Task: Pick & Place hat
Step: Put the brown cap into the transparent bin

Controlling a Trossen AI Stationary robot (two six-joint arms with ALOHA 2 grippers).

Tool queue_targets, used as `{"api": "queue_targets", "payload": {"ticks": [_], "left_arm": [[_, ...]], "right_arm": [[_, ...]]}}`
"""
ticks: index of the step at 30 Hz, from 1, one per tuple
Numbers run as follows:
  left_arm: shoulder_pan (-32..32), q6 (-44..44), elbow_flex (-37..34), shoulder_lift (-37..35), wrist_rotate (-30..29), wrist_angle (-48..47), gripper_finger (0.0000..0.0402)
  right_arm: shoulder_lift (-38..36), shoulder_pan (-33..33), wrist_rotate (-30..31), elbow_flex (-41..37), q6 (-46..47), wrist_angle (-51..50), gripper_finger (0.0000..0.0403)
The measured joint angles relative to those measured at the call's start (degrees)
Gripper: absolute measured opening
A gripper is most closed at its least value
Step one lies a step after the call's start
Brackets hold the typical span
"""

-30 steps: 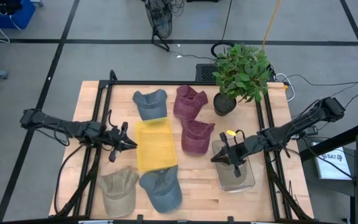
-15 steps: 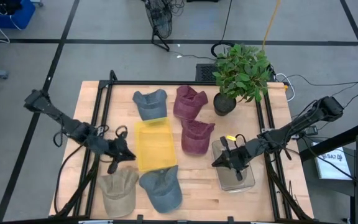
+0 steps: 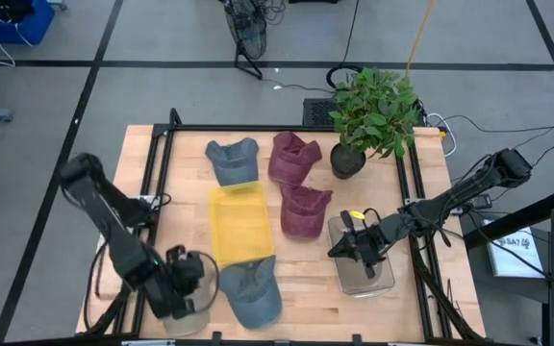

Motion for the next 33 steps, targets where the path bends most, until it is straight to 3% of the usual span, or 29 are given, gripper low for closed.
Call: {"api": "queue_targets", "payload": {"ticks": [4, 8, 12, 17, 25, 29, 33], "left_arm": [[-0.9, -8.0, 4.5, 7.6, 6.6, -4.5, 0.0046], [-1.0, -9.3, 6.6, 12.1, 10.2, -4.7, 0.0047], [-0.5, -13.1, 6.8, 14.1, 18.0, -5.1, 0.0047], [-0.7, -13.9, 6.8, 14.3, 21.1, -5.1, 0.0055], [-0.8, -14.7, 6.8, 14.3, 24.6, -9.4, 0.0161], [-1.1, -12.4, 6.8, 14.3, 22.0, -8.4, 0.0215], [-1.8, -8.7, 6.7, 14.3, 17.6, -8.4, 0.0243]], "right_arm": [[-0.1, 0.0, 0.0, 0.0, 0.0, 0.7, 0.0002], [-0.3, 0.0, 0.0, 0.0, 0.0, 1.6, 0.0001], [-0.3, 0.0, 0.0, 0.0, -1.1, 1.8, 0.0001], [-0.3, 0.0, 0.0, 0.0, -2.7, 1.9, 0.0001], [-0.3, 0.0, 0.0, 0.0, -3.0, 2.5, 0.0001], [-0.3, 0.0, 0.0, 0.0, -3.0, 2.5, 0.0001], [-0.3, 0.0, -0.1, 0.0, -2.7, 2.5, 0.0001]]}}
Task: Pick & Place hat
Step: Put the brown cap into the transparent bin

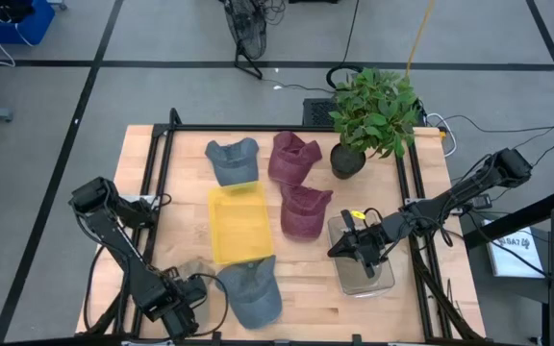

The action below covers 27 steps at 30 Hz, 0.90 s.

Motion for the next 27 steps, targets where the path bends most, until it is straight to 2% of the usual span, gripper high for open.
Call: {"api": "queue_targets", "payload": {"ticks": [2, 8, 20, 23, 27], "left_arm": [[-0.6, 0.8, -0.3, 0.0, -1.9, -1.2, 0.0252], [-2.1, 0.1, -3.4, 0.0, -1.0, -0.5, 0.0268], [-2.4, -0.4, -9.9, -0.2, -0.3, 9.8, 0.0268], [-2.4, 0.2, -10.5, -0.2, -0.1, 11.4, 0.0242], [-2.4, 3.5, -10.5, -0.2, 0.1, 11.5, 0.0152]], "right_arm": [[0.0, 0.0, 0.0, 0.0, 0.0, 0.0, 0.0001], [0.0, 0.0, -0.1, 0.0, 0.1, -0.1, 0.0002], [0.0, 0.0, -0.1, 0.0, 0.1, 0.0, 0.0001], [0.0, 0.0, -0.1, 0.0, 0.0, 0.0, 0.0001], [0.0, 0.0, -0.1, 0.0, -0.1, 0.0, 0.0002]]}}
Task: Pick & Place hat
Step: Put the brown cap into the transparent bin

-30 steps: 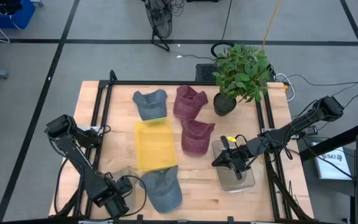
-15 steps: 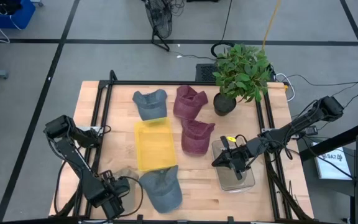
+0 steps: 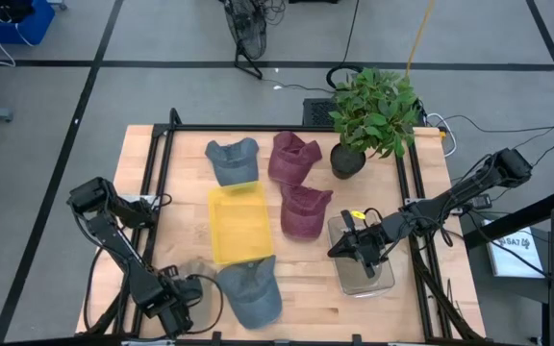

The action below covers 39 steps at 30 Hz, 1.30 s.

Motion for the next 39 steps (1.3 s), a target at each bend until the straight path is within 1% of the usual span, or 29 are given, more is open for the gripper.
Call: {"api": "queue_targets", "payload": {"ticks": [4, 5, 9, 13, 16, 19, 23, 25, 28, 29, 31, 33, 35, 36, 39], "left_arm": [[0.5, 4.2, 0.1, 0.1, 2.9, 0.0, 0.0032], [0.8, 4.6, 0.4, 0.1, 4.1, -0.4, 0.0019], [0.5, 6.7, 2.9, -0.2, 5.1, -3.1, 0.0016], [0.4, 6.6, 8.5, -1.4, 3.0, -11.8, 0.0008], [0.4, 7.2, 13.8, -1.9, -1.1, -17.5, 0.0009], [0.5, 10.9, 19.4, -2.0, -7.0, -21.5, 0.0007], [0.4, 21.2, 26.4, -2.0, -22.3, -22.2, 0.001], [0.5, 26.9, 29.3, -2.0, -28.7, -22.0, 0.0007], [1.6, 32.2, 32.4, -2.1, -39.1, -21.9, 0.0007], [2.3, 32.7, 33.2, -2.1, -42.5, -21.6, 0.001], [4.2, 34.1, 34.5, -2.1, -47.9, -19.9, 0.0013], [6.6, 38.0, 34.9, -2.1, -49.4, -15.7, 0.0009], [9.0, 42.4, 34.9, -2.1, -49.0, -11.3, 0.0006], [10.4, 44.3, 34.8, -2.1, -48.3, -9.0, 0.0007], [15.0, 52.8, 34.8, -2.1, -46.4, -1.6, 0.0011]], "right_arm": [[0.0, 0.0, 0.0, 0.0, -0.1, 0.1, 0.0001], [0.0, 0.0, 0.0, 0.0, -0.1, 0.4, 0.0001], [0.0, 0.0, 0.0, 0.0, -0.1, 0.8, 0.0003], [0.0, 0.0, 0.0, 0.0, 0.2, 0.8, 0.0004], [0.0, 0.0, 0.0, 0.0, 0.2, 0.8, 0.0004], [0.0, 0.0, 0.0, 0.0, 0.3, 0.9, 0.0004], [0.0, 0.0, 0.0, 0.0, 0.6, 0.9, 0.0004], [0.0, 0.0, 0.0, 0.0, 1.0, 0.9, 0.0004], [0.0, 0.1, 0.3, 0.0, 3.3, 0.5, 0.0004], [0.0, 0.3, 1.3, 0.0, 4.3, 0.5, 0.0004], [-0.8, 1.1, 6.5, 0.0, 5.8, 0.1, 0.0004], [-2.4, 2.2, 13.7, 0.5, 6.3, -1.3, 0.0004], [-4.9, 3.5, 19.6, 2.2, 6.3, -5.4, 0.0004], [-6.4, 4.1, 21.1, 3.7, 6.8, -8.5, 0.0004], [-10.2, 5.6, 21.2, 10.1, 13.2, -22.0, 0.0004]]}}
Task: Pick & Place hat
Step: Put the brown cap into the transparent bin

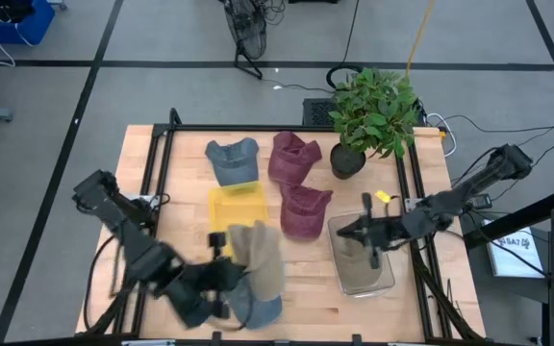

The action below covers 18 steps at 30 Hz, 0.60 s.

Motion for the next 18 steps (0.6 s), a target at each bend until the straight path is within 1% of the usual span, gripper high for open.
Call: {"api": "queue_targets", "payload": {"ticks": [2, 4, 5, 9, 12, 15, 18], "left_arm": [[3.1, 7.9, 0.0, 0.0, 1.0, 4.5, 0.0007], [6.4, 14.6, 0.0, 0.0, 3.9, 10.1, 0.0006], [8.2, 17.1, 0.0, 0.0, 6.1, 12.7, 0.0007], [14.9, 25.5, 0.0, 1.2, 13.6, 20.0, 0.0007], [19.2, 29.3, -0.1, 3.7, 21.0, 26.8, 0.0006], [22.6, 31.0, -0.1, 7.0, 28.6, 31.3, 0.0007], [25.3, 31.6, -0.1, 11.3, 33.5, 35.2, 0.0006]], "right_arm": [[-1.2, 0.8, 1.9, 4.2, 4.5, -9.4, 0.0004], [-1.8, 1.6, 4.9, 7.3, 7.7, -17.7, 0.0004], [-2.2, 1.7, 5.7, 8.6, 9.1, -20.9, 0.0004], [-4.2, 2.4, 5.7, 13.1, 15.1, -29.1, 0.0004], [-6.5, 3.7, 5.6, 15.3, 18.0, -33.4, 0.0004], [-9.4, 4.4, 5.7, 17.0, 18.2, -34.2, 0.0004], [-12.4, 4.6, 5.8, 17.8, 18.0, -34.3, 0.0004]]}}
